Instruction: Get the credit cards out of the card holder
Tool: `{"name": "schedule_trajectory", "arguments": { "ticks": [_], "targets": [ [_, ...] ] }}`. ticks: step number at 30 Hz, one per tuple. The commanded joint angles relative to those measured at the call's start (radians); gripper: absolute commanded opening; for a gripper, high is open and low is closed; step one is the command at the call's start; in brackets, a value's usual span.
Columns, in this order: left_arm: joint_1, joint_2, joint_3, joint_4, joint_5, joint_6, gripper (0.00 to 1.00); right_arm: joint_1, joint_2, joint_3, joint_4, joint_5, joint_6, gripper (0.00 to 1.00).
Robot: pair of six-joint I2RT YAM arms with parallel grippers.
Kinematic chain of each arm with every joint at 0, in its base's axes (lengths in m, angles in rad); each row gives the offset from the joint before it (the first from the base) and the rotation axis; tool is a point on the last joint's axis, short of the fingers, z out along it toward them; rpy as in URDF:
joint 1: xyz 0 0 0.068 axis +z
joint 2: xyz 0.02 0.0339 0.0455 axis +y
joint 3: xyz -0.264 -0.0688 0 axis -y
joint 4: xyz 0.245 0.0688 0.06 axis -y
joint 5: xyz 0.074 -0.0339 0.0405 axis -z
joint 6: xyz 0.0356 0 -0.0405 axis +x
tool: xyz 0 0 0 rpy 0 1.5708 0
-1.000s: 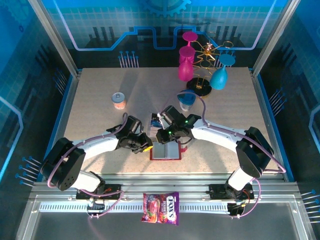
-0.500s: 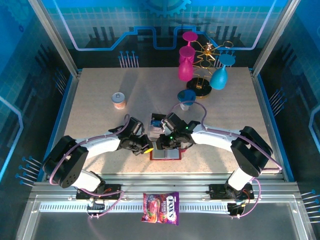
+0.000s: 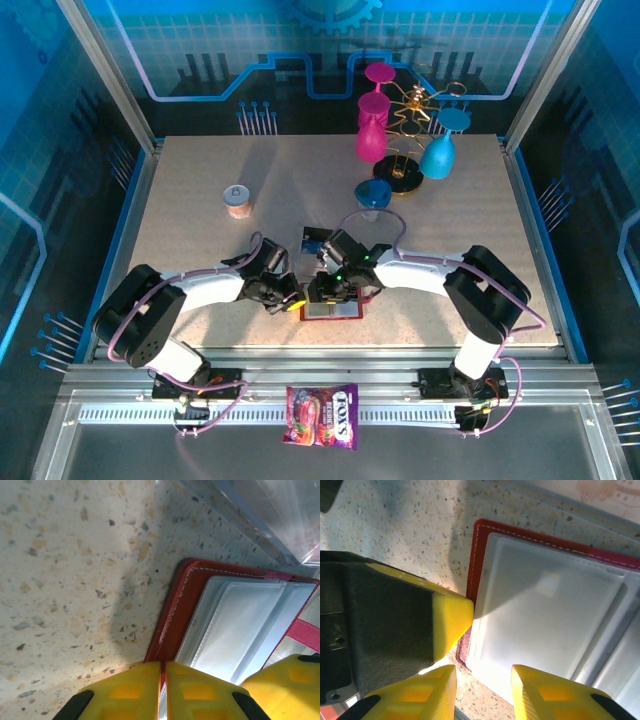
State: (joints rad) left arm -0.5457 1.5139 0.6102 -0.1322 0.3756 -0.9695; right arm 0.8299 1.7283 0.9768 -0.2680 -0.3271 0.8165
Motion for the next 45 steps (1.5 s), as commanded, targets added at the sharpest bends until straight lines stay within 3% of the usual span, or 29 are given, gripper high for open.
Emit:
{"name": "schedule_trajectory", "arguments": {
  "ticks": [1,25,45],
  "targets": [
    [-0.005,0.005,-0.016,-0.018,0.008,0.000,0.12,-0.005,0.029,0.005,-0.005,-0.013,0.012,0.37],
    [-0.006,0.006,0.005,-0.058,-0.006,0.021,0.12,-0.023,-0.015,-0.016,-0.086,0.080,0.007,0.42],
    [-0.007,-0.047,0.050,-0.064,0.003,0.003,0.15,-0.066,-0.052,-0.138,0.047,0.016,0.040,0.42]
  ]
}}
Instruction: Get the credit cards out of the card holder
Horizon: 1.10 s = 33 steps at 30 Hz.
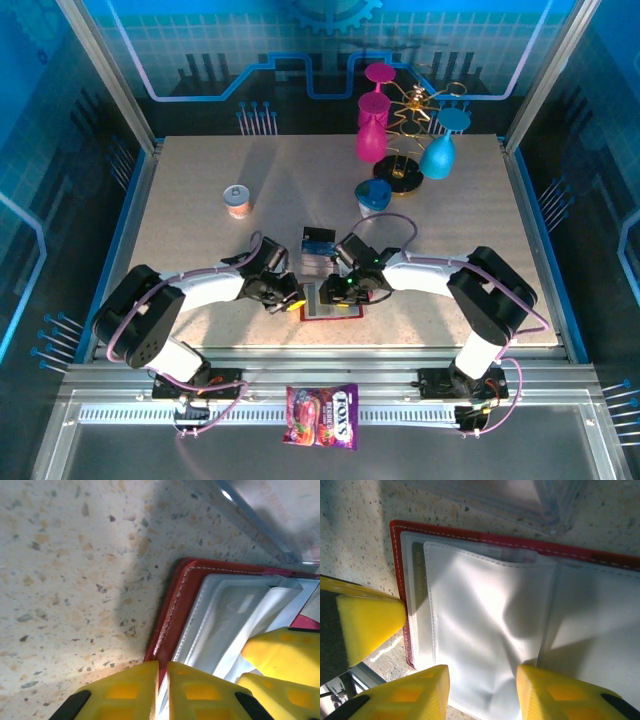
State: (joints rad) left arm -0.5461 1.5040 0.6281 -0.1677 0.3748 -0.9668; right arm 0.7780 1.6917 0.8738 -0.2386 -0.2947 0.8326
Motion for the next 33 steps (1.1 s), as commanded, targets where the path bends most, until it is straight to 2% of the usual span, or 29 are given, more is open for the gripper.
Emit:
{"name": "schedule_trajectory", "arguments": {
  "ticks": [1,13,19,33],
  "targets": [
    [-0.008,-0.043,0.036,-0.029,0.007,-0.002,0.15,-0.015,-0.018,-0.041,0.028,-0.021,0.028,0.42],
    [-0.031,-0.012,0.056,0.037,0.050,-0.035,0.20,-0.035,-0.029,-0.091,0.104,-0.061,0.059,0.41],
    [-0.041,0.028,0.072,0.067,0.073,-0.039,0.29,-0.040,-0.036,-0.102,0.114,-0.067,0.064,0.41],
    [-0.052,0.070,0.081,0.091,0.081,-0.041,0.29,-0.053,-0.050,-0.133,0.158,-0.092,0.085,0.40]
  ]
}}
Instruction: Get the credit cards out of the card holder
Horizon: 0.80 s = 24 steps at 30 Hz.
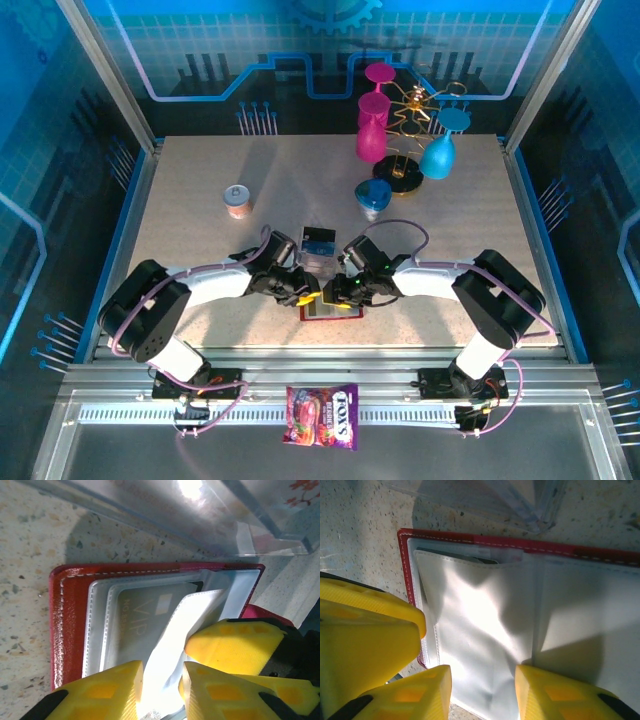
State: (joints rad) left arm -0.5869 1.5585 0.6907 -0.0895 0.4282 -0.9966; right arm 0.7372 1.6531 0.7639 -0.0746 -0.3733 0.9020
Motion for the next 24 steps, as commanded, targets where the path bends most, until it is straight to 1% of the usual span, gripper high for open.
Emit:
{"name": "schedule_trajectory", "arguments": {
  "ticks": [1,6,16,24],
  "targets": [
    [-0.011,0.018,0.018,0.011,0.028,-0.011,0.29,-0.012,-0.012,-0.024,-0.002,-0.015,0.019,0.40],
    [-0.011,0.026,0.019,0.016,0.034,-0.011,0.29,-0.014,-0.013,-0.033,0.018,-0.024,0.029,0.40],
    [-0.011,0.038,0.007,0.052,0.050,-0.027,0.26,-0.019,-0.027,-0.052,0.041,-0.028,0.039,0.40],
    [-0.011,0.031,0.015,0.049,0.055,-0.028,0.25,-0.024,-0.068,-0.067,0.058,-0.026,0.045,0.40]
  ]
}}
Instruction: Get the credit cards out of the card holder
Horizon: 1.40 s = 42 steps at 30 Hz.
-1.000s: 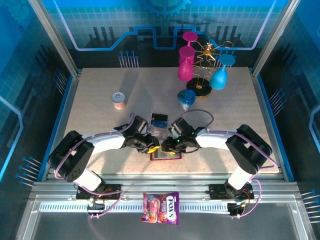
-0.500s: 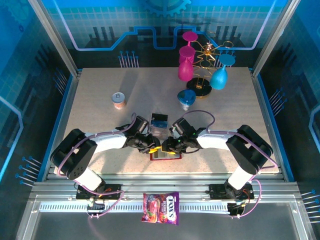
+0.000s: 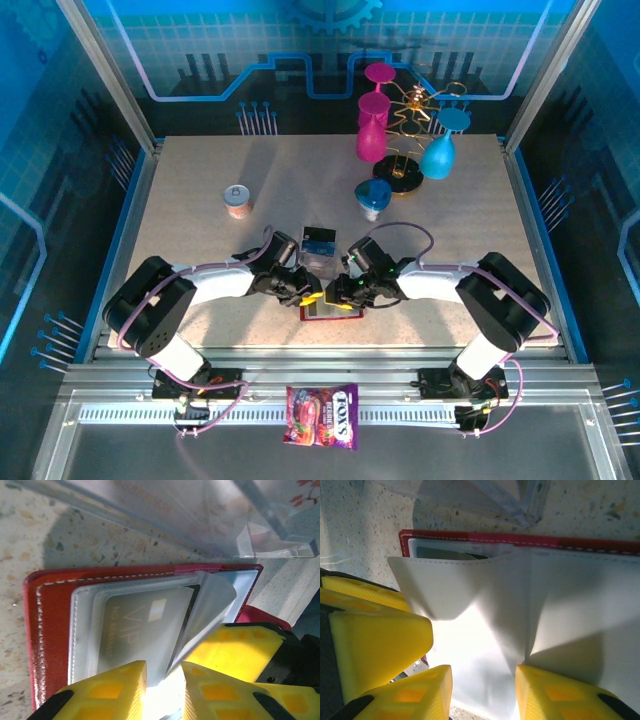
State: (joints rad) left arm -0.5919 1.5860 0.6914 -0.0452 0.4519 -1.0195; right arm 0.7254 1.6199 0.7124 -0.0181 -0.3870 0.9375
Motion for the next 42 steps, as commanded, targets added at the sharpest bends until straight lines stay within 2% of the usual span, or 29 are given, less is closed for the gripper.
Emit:
{"name": "schedule_trajectory", "arguments": {
  "ticks": [1,9,20,42],
  "targets": [
    [-0.007,0.002,0.016,0.003,0.032,-0.005,0.25,-0.013,-0.045,-0.017,0.002,-0.010,0.010,0.40],
    [-0.007,-0.012,0.044,-0.019,0.037,0.003,0.25,-0.049,-0.158,-0.018,-0.087,0.024,-0.018,0.41],
    [-0.031,0.010,0.114,-0.032,0.052,0.003,0.33,-0.143,-0.289,-0.046,-0.182,0.041,-0.062,0.42],
    [-0.089,0.149,0.255,-0.043,0.078,0.018,0.40,-0.196,-0.359,-0.081,-0.265,0.050,-0.094,0.43]
  ]
}}
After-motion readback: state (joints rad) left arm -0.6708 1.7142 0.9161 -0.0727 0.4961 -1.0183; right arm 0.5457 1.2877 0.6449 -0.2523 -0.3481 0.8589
